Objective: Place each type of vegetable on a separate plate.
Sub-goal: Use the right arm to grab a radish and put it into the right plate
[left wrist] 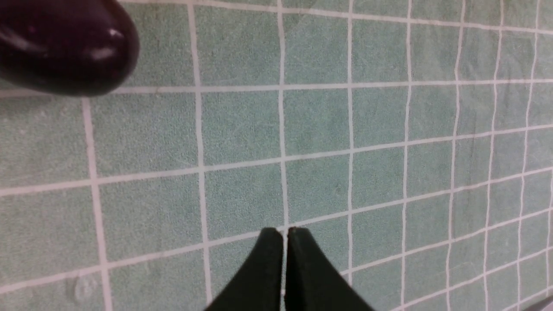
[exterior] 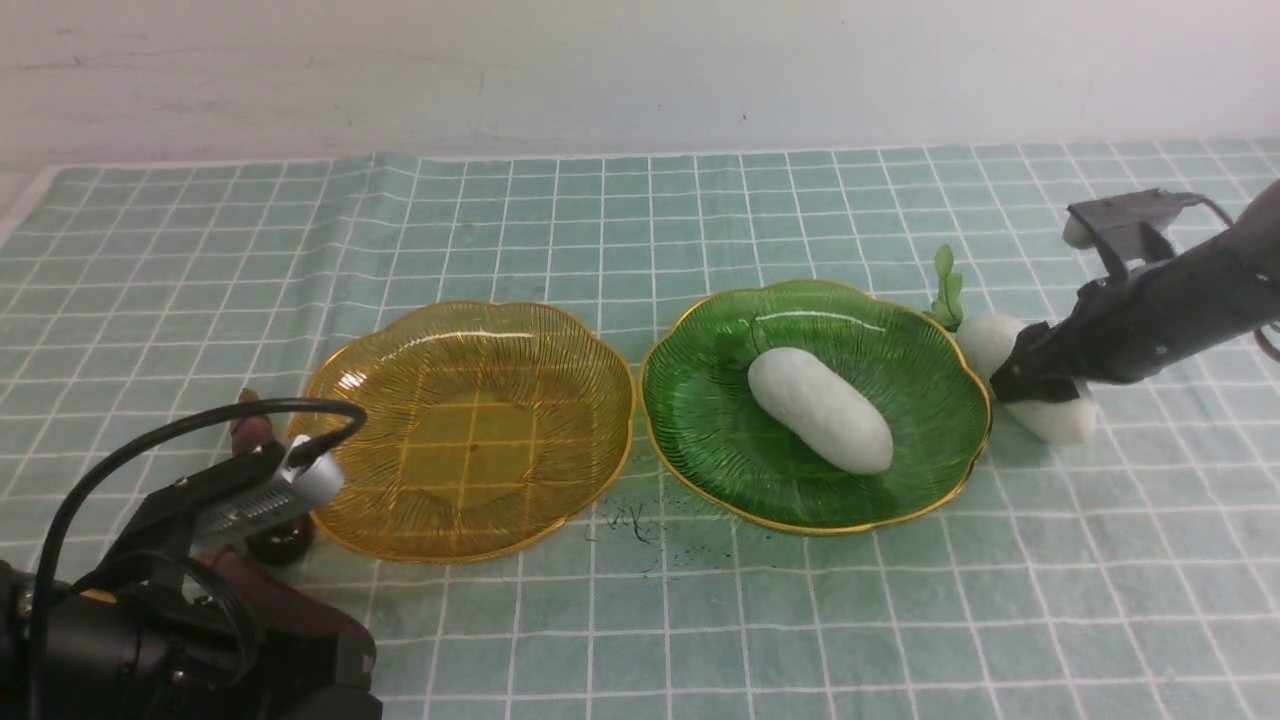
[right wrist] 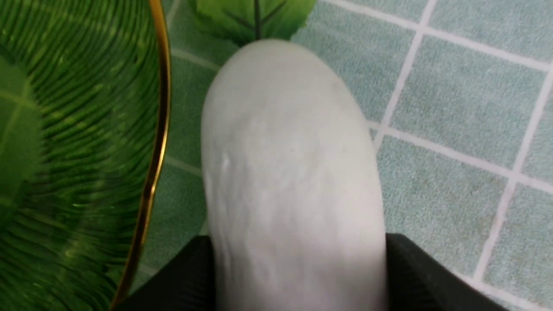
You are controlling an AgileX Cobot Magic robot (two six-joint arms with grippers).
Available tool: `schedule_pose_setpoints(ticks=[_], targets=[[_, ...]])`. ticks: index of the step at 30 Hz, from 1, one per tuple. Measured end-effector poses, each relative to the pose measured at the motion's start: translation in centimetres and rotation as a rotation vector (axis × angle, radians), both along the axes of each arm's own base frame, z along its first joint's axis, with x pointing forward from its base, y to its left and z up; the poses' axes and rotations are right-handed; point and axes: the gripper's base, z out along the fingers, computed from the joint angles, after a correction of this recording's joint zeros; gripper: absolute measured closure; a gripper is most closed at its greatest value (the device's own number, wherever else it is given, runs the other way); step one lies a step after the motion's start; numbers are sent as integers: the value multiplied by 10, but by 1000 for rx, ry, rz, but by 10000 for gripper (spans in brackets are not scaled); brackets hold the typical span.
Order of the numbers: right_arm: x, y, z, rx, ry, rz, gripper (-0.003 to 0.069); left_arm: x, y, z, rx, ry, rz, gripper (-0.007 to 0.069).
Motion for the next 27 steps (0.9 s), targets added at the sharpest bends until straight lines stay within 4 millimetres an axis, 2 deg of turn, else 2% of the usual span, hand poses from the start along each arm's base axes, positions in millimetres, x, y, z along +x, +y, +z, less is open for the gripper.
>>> schedule_pose_setpoints(ticks=[3, 4, 6, 9, 13, 18, 23, 27], targets=[[3, -3, 27, 1, -34, -7, 232, 0, 0, 0, 3, 3, -5, 628], [2, -3, 27, 5, -29, -8, 232, -1, 0, 0, 3, 4, -5, 628], [5, -4, 60, 37, -50, -24, 232, -1, 0, 0, 4, 5, -7, 628], [4, 1, 86, 127, -10, -58, 232, -1, 0, 0, 4, 5, -7, 628], [-2, 12, 99, 292, 100, -86, 232, -1, 0, 0, 4, 5, -7, 628], [-4, 28, 91, 391, 210, -46, 232, -1, 0, 0, 5, 4, -7, 628], [3, 44, 42, 365, 363, -46, 232, 0, 0, 0, 6, 0, -5, 628], [3, 43, 32, 336, 407, -53, 231, 0, 1, 0, 7, -4, -2, 628]])
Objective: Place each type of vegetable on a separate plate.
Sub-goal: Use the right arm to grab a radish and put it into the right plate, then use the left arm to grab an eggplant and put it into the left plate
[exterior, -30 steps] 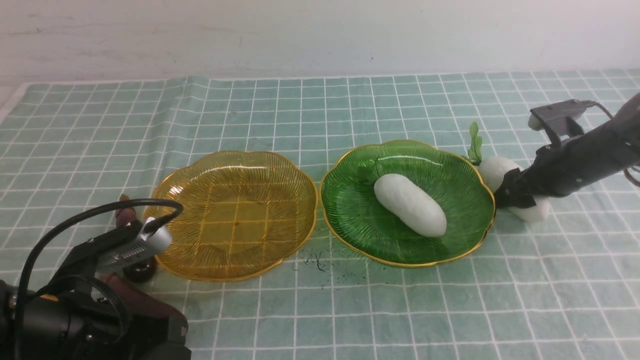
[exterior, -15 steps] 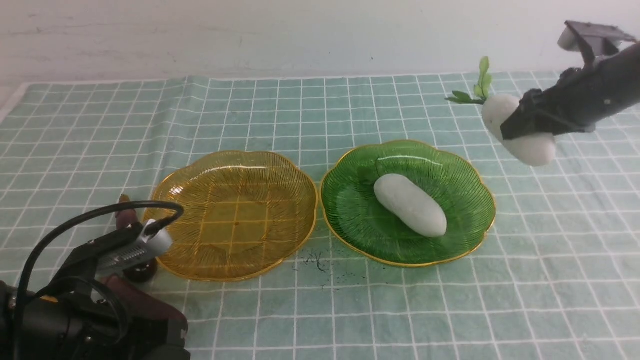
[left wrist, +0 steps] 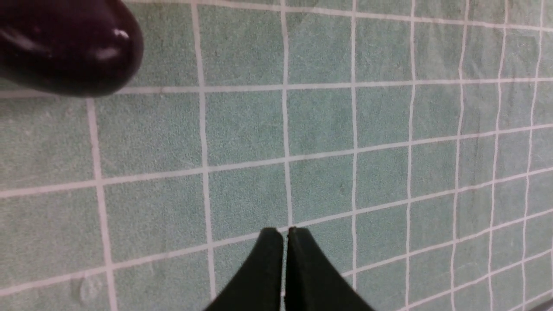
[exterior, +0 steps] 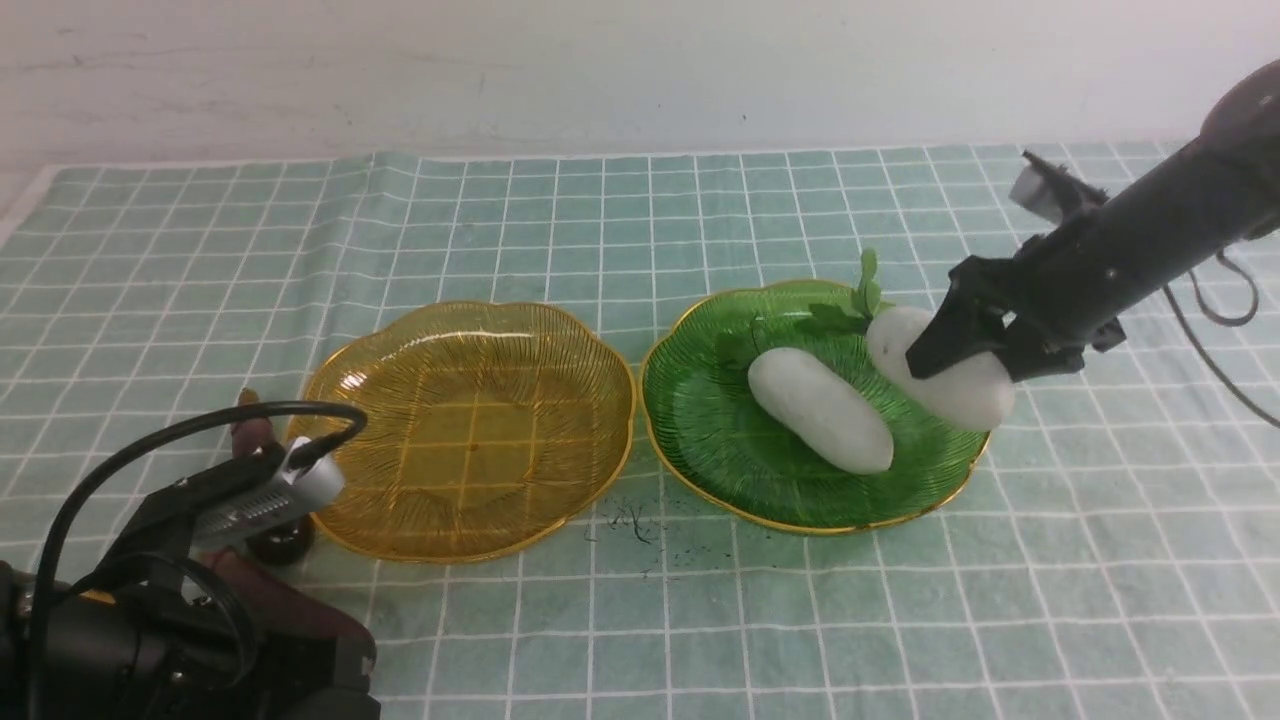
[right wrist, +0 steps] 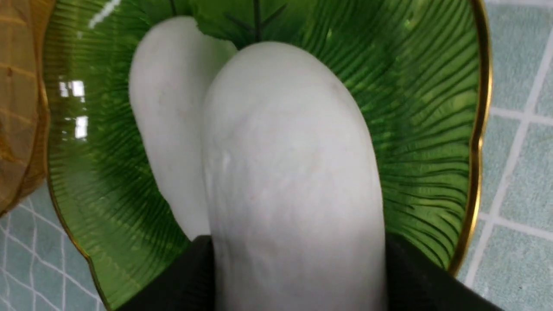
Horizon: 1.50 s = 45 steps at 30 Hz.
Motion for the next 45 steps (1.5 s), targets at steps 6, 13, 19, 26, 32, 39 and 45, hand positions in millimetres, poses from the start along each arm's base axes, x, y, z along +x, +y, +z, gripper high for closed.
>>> schedule_pose_setpoints(ticks=[6, 13, 19, 26, 32, 39, 45], targets=[[-1, -2, -2, -19, 44, -53, 120, 0, 0, 0, 0, 0, 0, 628], [-4, -8, 7, -73, 106, -170, 11, 0, 1, -1, 20, -1, -11, 620], [-20, -17, 58, -171, 20, -241, 36, -2, 9, -5, 124, 22, -12, 563], [-69, -19, 142, -184, -171, -267, 181, 5, 27, -9, 285, -9, 131, 433], [-133, -17, 173, -183, -247, -254, 340, 13, 34, -9, 323, -56, 255, 281], [-239, -15, 160, -202, -273, -196, 559, 34, 34, -25, 255, -32, 455, 166], [-271, -14, 151, -209, -298, -174, 601, 53, 35, -44, 188, -6, 627, 166]])
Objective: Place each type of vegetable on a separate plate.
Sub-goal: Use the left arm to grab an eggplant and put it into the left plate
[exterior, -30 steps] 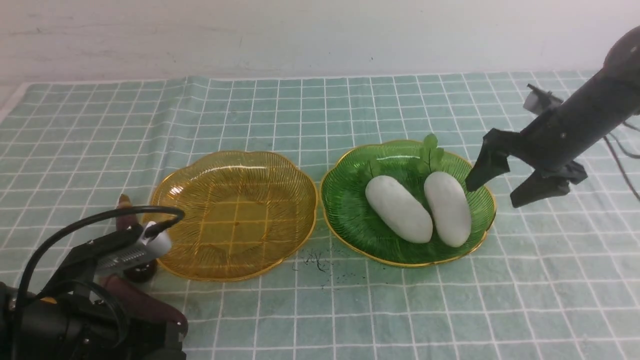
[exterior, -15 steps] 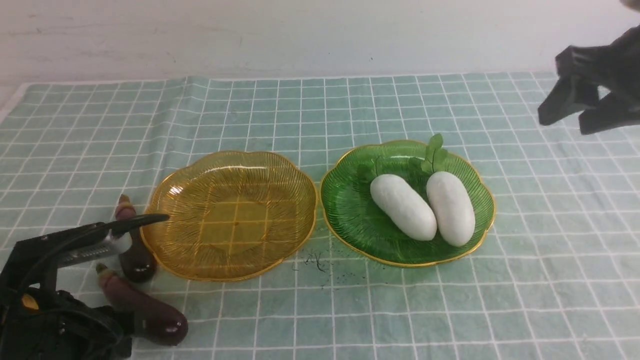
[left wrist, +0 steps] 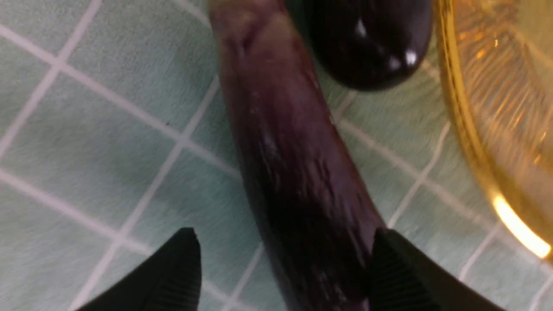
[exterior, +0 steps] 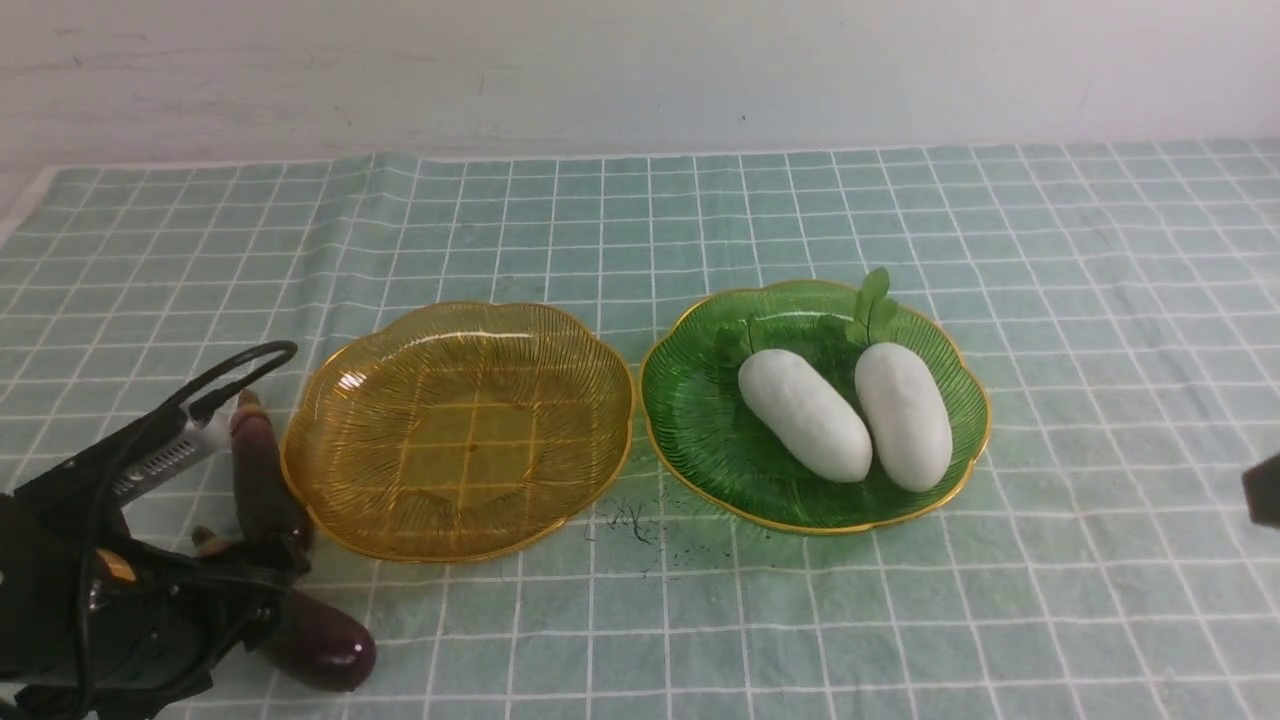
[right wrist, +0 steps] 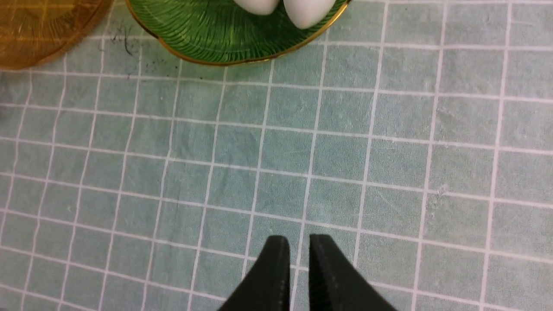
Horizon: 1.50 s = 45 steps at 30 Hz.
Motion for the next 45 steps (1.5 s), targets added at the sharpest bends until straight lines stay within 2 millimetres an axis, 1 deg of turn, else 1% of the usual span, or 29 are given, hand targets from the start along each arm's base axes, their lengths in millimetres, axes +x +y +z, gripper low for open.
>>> schedule_pose_setpoints(ticks=[2, 7, 13, 18, 22, 24, 27, 28, 29, 33, 34, 35, 36, 37, 38, 42, 45], targets=[[-2, 0, 0, -5, -6, 8, 601, 6, -1, -4, -12, -19, 27, 166], [-3, 0, -1, -7, -7, 13, 601, 13, -1, -9, -15, -35, 41, 166], [-3, 0, -1, -8, -8, 14, 603, 13, -1, -18, -10, 13, 39, 166], [-3, 0, -1, -8, -8, 14, 603, 12, -1, -19, -8, 26, 36, 169], [-3, 0, -1, -8, -8, 14, 603, 10, -1, -20, 5, 48, 7, 210], [-3, 0, -1, -8, -8, 14, 603, 7, -2, -21, 27, 79, -45, 270], [-3, 0, -1, -8, -8, 14, 603, -3, -2, -15, 62, 132, -148, 270], [-3, 0, -1, -8, -8, 14, 603, -4, -2, -14, 61, 136, -149, 270], [-3, 0, -1, -8, -8, 14, 603, -10, -2, -7, 83, 171, -222, 270], [-3, 0, -1, -8, -8, 15, 603, -12, -2, 22, 136, 165, -354, 270], [-3, 0, -1, -8, -8, 15, 603, -10, -2, 34, 147, 142, -382, 270], [-3, 0, -1, -8, -8, 15, 603, -10, -3, 36, 148, 141, -386, 270], [-3, 0, -1, -8, -8, 15, 603, -4, -4, 53, 150, 91, -401, 270], [-3, 0, -1, -8, -8, 15, 603, -4, -4, 55, 146, 85, -400, 270], [-3, 0, -1, -8, -8, 15, 603, 5, -6, 72, 136, 33, -403, 270], [-3, 0, -1, -8, -8, 15, 603, 18, -11, 94, 128, 15, -461, 270], [-3, 0, -1, -8, -8, 15, 603, 24, -12, 97, 126, 54, -502, 270]])
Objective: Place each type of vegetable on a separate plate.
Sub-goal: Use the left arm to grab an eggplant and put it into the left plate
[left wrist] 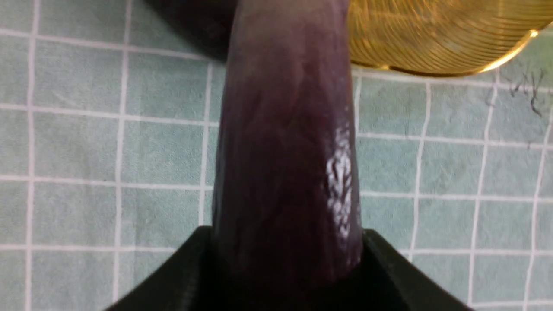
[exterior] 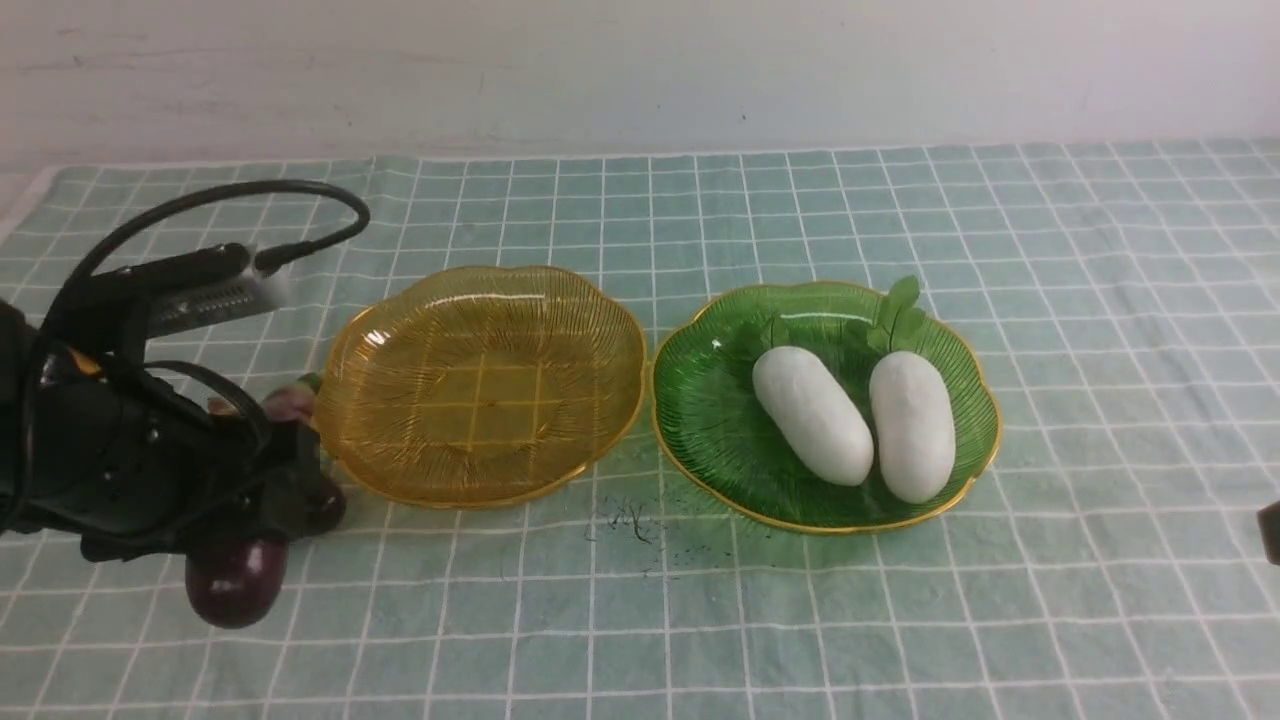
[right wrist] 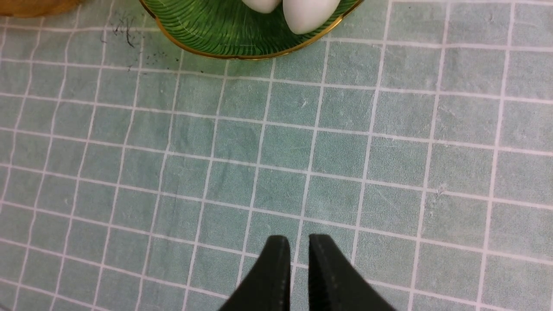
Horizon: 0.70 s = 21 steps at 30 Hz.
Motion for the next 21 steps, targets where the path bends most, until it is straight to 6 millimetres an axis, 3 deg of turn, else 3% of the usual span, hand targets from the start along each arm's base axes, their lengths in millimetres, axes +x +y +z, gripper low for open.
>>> schedule_pose_setpoints(ticks=[9, 12, 21], targets=[[0, 0, 0, 0, 0, 0, 604, 28, -2, 8, 8, -55, -19, 270], [0, 0, 0, 0, 0, 0, 604, 50, -3, 7, 11, -65, -22, 270], [0, 0, 0, 0, 0, 0, 604, 121, -13, -31, -48, -45, -27, 270]])
